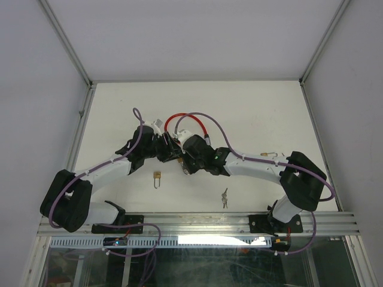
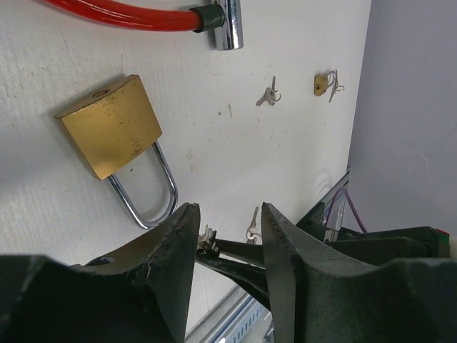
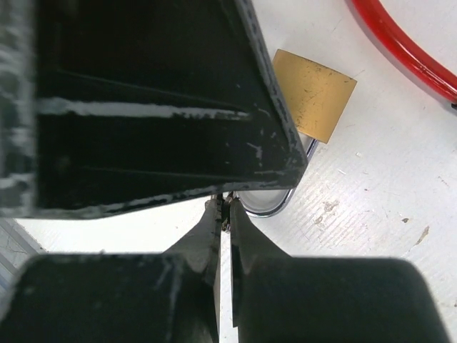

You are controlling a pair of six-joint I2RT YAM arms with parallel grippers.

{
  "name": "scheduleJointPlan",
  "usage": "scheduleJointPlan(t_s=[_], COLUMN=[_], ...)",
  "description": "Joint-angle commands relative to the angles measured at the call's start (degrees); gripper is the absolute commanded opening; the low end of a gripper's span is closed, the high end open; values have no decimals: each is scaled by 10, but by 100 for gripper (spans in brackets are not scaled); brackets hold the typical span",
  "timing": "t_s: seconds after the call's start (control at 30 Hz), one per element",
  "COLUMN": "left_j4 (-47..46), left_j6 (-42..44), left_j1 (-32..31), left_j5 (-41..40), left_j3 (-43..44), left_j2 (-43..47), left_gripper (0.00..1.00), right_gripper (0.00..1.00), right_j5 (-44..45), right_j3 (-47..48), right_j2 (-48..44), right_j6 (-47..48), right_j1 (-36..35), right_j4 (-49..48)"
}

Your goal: Unlock with the key

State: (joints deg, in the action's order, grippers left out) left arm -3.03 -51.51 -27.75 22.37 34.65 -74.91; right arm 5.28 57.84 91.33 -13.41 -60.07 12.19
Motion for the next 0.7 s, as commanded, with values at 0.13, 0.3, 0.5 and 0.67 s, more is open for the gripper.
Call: scheduleJointPlan(t_s=[0.13, 0.3, 0.5, 0.67], left_j4=[14, 24, 24, 19], left_j6=[20, 25, 28, 32], left_j1=[-14, -21, -27, -29], left_j5=[-13, -14, -24, -29], left_j3=[36, 41, 49, 54], left_j2=[-23, -27, -32, -31], left_gripper=[38, 32, 22, 4], right_gripper=[0, 0, 0, 0], right_j5=[30, 39, 48, 50], right_j3=[3, 8, 18, 24], right_j2=[-17, -13, -6, -2], right_j6=[8, 12, 17, 20], right_j1=[-9, -10, -14, -15], right_j4=[-42, -43, -46, -50])
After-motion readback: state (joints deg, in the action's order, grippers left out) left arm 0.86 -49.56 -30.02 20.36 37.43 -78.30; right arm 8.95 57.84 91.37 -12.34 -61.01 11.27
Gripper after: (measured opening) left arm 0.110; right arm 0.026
